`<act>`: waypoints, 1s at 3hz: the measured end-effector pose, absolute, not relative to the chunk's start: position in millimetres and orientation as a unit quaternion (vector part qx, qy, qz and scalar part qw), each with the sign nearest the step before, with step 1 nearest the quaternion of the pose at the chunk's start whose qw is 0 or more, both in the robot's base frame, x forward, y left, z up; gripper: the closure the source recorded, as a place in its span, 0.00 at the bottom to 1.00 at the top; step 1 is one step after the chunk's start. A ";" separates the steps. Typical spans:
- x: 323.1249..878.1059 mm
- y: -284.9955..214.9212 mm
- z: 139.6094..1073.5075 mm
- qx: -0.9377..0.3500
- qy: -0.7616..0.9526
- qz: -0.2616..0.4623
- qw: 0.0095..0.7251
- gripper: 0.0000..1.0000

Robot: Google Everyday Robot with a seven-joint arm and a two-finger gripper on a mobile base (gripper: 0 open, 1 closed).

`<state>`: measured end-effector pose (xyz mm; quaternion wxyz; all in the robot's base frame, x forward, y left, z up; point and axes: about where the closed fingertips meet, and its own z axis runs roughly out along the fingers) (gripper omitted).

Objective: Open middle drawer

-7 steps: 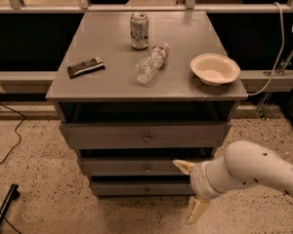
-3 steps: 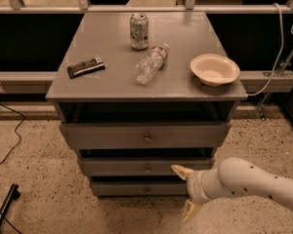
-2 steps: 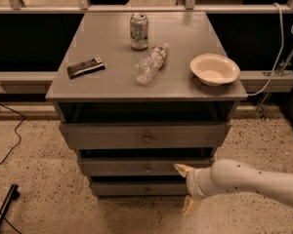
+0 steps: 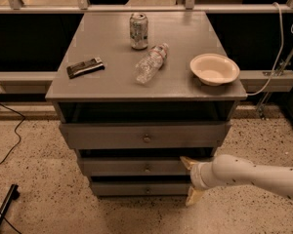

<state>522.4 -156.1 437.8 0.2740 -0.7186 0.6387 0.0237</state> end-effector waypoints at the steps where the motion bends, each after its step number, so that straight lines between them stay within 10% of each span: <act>1: 548.1 -166.1 434.1 -0.712 0.643 0.019 0.281 0.00; 2: 570.6 -173.5 429.1 -0.707 0.649 0.017 0.279 0.00; 3: 586.9 -178.0 416.2 -0.698 0.662 0.023 0.273 0.26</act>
Offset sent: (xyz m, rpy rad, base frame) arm 0.0774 -0.0296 -0.0118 -0.0019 -0.0094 -0.0591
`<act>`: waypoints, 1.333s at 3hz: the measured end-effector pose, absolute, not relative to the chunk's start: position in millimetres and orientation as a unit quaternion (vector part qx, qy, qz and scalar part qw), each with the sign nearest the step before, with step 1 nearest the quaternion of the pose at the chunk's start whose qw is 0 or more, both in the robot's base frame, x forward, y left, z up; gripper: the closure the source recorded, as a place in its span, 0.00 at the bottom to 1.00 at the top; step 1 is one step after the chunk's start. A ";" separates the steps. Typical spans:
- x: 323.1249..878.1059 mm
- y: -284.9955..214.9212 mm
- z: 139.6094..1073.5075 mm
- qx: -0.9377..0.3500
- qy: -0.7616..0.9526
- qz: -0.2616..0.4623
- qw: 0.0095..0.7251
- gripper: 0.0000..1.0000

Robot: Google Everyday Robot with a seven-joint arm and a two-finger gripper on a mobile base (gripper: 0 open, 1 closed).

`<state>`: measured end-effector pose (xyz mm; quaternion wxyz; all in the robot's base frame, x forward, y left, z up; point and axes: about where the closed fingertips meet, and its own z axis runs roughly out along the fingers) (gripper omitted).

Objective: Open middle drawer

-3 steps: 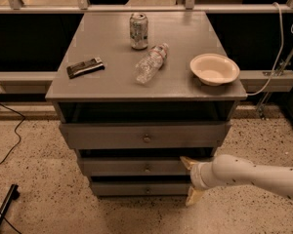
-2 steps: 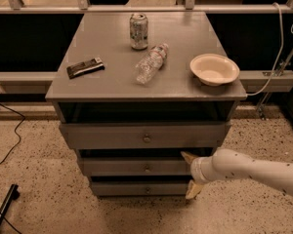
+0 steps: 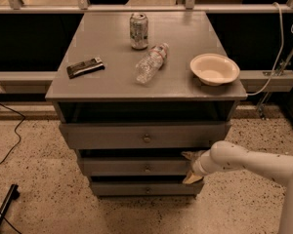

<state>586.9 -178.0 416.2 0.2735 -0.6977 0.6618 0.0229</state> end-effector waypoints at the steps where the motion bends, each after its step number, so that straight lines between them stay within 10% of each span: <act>1: 588.3 -176.2 409.4 -0.695 0.665 0.029 0.271 0.38; 4: 519.4 -163.7 432.4 -0.692 0.659 0.046 0.291 0.53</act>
Offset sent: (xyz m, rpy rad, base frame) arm -0.0282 0.0080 -0.0019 0.0368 0.0149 -0.0070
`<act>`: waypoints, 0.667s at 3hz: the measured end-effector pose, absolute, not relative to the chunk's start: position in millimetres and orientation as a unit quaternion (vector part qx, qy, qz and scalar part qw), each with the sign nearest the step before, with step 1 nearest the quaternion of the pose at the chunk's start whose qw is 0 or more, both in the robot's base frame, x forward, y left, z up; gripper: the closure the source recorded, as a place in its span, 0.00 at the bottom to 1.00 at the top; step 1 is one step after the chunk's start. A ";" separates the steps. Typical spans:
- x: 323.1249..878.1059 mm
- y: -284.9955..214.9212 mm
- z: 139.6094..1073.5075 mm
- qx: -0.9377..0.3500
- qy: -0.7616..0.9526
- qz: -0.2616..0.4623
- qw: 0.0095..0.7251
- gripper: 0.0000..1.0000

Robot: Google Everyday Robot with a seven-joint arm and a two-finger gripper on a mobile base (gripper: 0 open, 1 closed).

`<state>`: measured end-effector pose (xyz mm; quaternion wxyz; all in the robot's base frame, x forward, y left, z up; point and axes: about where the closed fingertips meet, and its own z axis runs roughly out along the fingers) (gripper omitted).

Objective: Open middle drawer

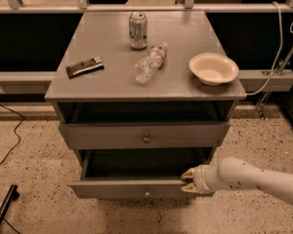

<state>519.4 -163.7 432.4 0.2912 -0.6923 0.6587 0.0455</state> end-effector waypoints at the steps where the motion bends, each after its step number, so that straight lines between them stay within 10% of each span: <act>1: 518.5 -163.5 436.4 -0.692 0.659 0.046 0.291 0.40; 2: 518.5 -163.5 436.5 -0.692 0.659 0.046 0.291 0.21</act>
Offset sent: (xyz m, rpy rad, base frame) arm -0.0825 0.0353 0.0673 0.0178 -0.0528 0.0967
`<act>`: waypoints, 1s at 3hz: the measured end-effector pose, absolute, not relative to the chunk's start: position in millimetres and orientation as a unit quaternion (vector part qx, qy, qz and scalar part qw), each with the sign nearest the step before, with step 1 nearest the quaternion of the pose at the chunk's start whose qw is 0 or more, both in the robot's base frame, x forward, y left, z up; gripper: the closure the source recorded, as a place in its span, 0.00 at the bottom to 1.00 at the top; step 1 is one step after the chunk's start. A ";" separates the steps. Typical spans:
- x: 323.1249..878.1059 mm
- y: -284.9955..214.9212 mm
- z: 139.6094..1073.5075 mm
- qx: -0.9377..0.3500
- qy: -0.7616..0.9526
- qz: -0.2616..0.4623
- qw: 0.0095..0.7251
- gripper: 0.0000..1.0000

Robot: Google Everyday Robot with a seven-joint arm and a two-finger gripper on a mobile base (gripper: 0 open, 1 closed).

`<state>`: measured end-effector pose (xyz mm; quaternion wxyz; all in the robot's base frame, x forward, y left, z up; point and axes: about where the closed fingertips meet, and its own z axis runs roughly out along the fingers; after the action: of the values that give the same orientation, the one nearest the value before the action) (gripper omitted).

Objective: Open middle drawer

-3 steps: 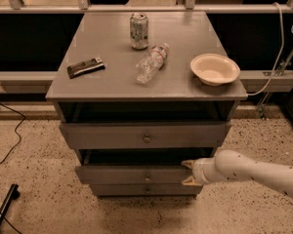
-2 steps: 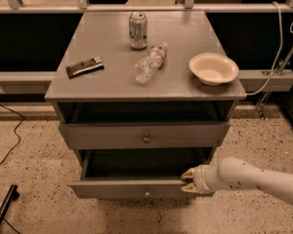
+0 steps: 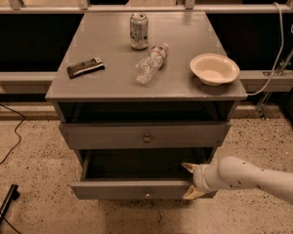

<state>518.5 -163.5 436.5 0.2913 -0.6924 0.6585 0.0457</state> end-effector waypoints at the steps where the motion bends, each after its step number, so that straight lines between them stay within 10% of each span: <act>1: 493.5 -150.0 463.0 -0.706 0.641 0.043 0.297 0.02; 3: 487.3 -141.5 465.0 -0.717 0.635 0.042 0.284 0.00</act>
Offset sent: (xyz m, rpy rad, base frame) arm -0.0232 0.0126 0.0246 -0.0017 -0.0219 0.0380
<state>487.3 -141.5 465.0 0.2845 -0.7168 0.6353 0.0423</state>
